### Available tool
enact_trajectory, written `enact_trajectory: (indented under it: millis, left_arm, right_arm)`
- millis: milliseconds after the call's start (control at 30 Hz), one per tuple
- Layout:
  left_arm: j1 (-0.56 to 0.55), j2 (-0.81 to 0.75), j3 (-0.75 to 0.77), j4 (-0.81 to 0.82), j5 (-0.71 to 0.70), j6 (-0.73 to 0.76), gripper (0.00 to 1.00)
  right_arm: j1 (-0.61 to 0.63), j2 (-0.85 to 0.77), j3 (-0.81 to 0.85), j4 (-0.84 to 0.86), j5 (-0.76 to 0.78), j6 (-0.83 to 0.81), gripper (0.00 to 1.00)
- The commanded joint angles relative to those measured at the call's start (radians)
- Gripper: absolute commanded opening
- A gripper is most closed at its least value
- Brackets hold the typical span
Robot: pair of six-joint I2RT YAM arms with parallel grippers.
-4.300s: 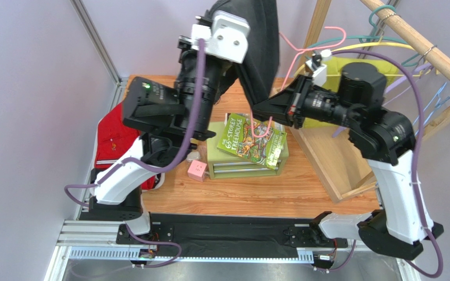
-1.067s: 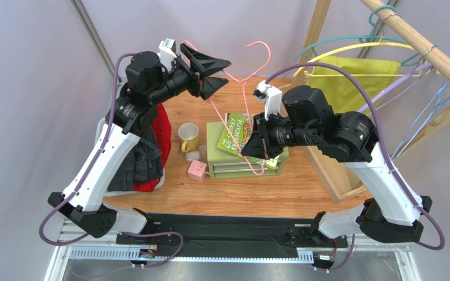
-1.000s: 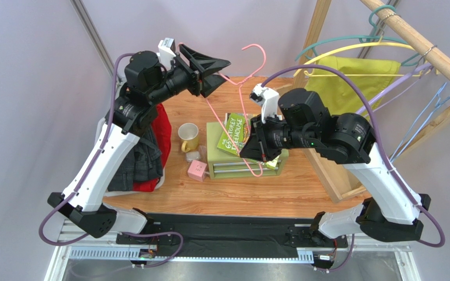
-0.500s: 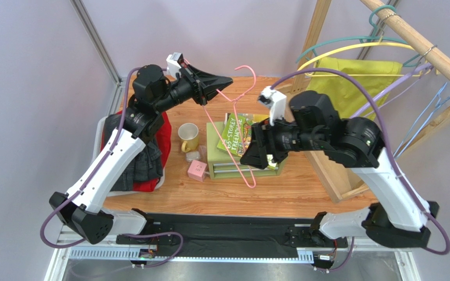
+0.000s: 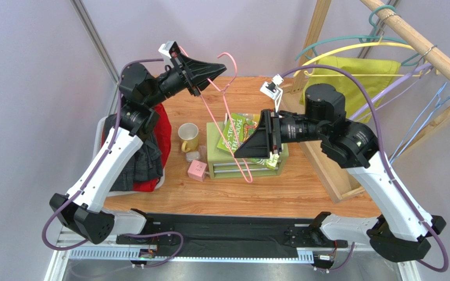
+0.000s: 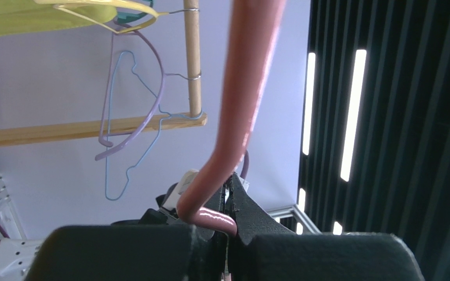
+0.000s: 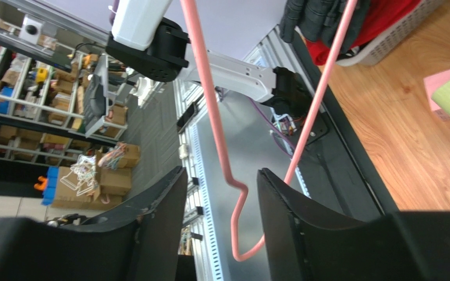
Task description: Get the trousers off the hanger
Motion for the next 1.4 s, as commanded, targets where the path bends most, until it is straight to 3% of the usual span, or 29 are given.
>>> enact_trajectory:
  millis: [0,100,133,300,333,433,467,500,533,567,600,667,833,1000,1233,1367]
  left_arm:
    - [0.002,-0.025,0.000,0.116,0.035,-0.070,0.00]
    - [0.002,-0.027,0.002,0.119,0.038,-0.076,0.00]
    - [0.004,-0.026,-0.003,0.124,0.039,-0.079,0.00]
    - [0.013,-0.027,-0.020,0.139,0.050,-0.095,0.00]
    - [0.013,-0.026,-0.020,0.137,0.052,-0.095,0.00]
    - [0.020,-0.015,-0.003,0.118,0.067,-0.074,0.00]
    - [0.025,-0.007,0.015,0.093,0.082,-0.055,0.06]
    - [0.031,0.001,0.035,-0.001,0.099,-0.025,0.21]
    - [0.045,0.001,0.077,-0.057,0.121,0.046,0.38]
    - [0.053,-0.001,0.100,-0.117,0.121,0.098,0.63]
    - [0.060,-0.004,0.124,-0.234,0.119,0.142,0.73]
    - [0.095,-0.001,0.192,-0.328,0.124,0.259,0.82]
    - [0.184,-0.021,0.283,-0.606,0.133,0.451,0.87]
    - [0.204,-0.059,0.319,-0.824,0.075,0.649,0.85]
    - [0.211,-0.073,0.336,-0.936,0.061,0.743,0.82]
    - [0.220,-0.084,0.336,-0.976,0.056,0.764,0.82]
  right_arm:
    - [-0.016,0.019,0.002,0.178,-0.111,0.077,0.48]
    - [-0.016,0.029,-0.007,0.216,-0.132,0.110,0.32]
    - [-0.016,0.027,-0.011,0.247,-0.137,0.120,0.22]
    - [-0.019,-0.004,-0.088,0.365,-0.186,0.208,0.11]
    - [-0.019,-0.004,-0.093,0.391,-0.194,0.229,0.01]
    - [-0.019,0.002,-0.090,0.413,-0.200,0.245,0.00]
    - [-0.019,0.007,-0.084,0.413,-0.182,0.251,0.00]
    - [-0.021,0.009,-0.073,0.413,-0.171,0.257,0.00]
    - [-0.022,0.015,-0.064,0.413,-0.159,0.263,0.00]
    - [-0.024,0.024,-0.054,0.407,-0.125,0.275,0.00]
    - [-0.028,0.030,-0.047,0.402,-0.109,0.280,0.00]
    - [-0.038,0.044,-0.016,0.384,-0.044,0.288,0.00]
    - [-0.047,0.148,0.165,0.181,0.183,0.259,0.00]
    - [-0.047,0.245,0.347,0.072,0.581,0.353,0.00]
    - [-0.009,0.383,0.513,0.010,1.005,0.560,0.00]
    - [-0.013,0.432,0.562,0.014,1.223,0.593,0.00]
